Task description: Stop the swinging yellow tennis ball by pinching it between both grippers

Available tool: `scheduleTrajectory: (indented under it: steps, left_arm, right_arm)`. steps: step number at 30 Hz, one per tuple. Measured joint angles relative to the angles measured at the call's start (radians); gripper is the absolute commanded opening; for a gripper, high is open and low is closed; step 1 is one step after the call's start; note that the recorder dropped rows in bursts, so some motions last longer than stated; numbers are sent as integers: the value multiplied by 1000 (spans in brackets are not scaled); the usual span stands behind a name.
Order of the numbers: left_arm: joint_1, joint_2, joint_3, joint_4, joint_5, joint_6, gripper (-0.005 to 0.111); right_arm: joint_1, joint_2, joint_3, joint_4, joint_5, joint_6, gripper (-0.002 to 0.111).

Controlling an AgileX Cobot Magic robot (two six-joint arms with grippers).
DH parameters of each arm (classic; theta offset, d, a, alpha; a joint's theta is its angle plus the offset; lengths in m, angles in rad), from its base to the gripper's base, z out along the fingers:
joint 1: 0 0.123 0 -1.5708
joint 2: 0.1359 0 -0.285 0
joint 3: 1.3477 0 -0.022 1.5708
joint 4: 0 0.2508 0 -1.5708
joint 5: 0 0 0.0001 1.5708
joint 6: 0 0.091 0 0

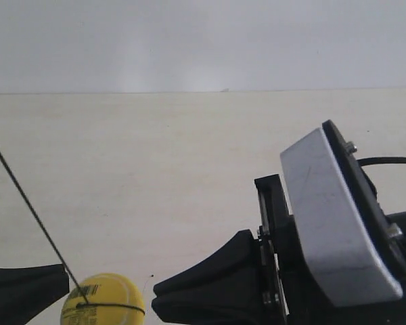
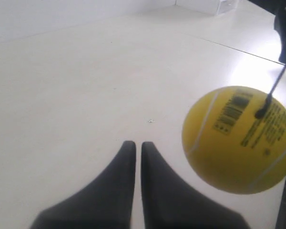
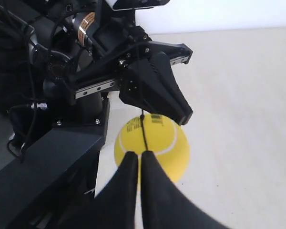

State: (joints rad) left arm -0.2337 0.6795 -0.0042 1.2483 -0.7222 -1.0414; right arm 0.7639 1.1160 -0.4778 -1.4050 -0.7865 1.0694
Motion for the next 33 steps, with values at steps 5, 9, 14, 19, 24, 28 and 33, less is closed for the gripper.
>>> scheduleTrajectory:
  steps: [5, 9, 14, 19, 24, 28, 33]
  left_arm:
    - [0, 0, 0, -4, 9, 0, 5]
    - [0, 0, 0, -5, 9, 0, 5]
    - [0, 0, 0, -7, 9, 0, 5]
    - [0, -2, 0, -9, 11, 0, 5]
    - [0, -60, -2, -26, 24, -18, 5]
    - [0, -189, -14, -76, 104, -67, 5]
    - [0, -394, -16, -92, 212, -159, 5]
  right_arm:
    - [0, -6, 0, -8, 6, 7, 0]
    - [0, -6, 0, -10, 6, 7, 0]
    - [0, -6, 0, -10, 6, 7, 0]
    - [0, -8, 0, -11, 9, 9, 0]
    - [0, -70, 0, -14, 37, 9, 0]
    - [0, -211, 0, -16, 132, 57, 0]
    - [0, -420, 0, -18, 236, 131, 0]
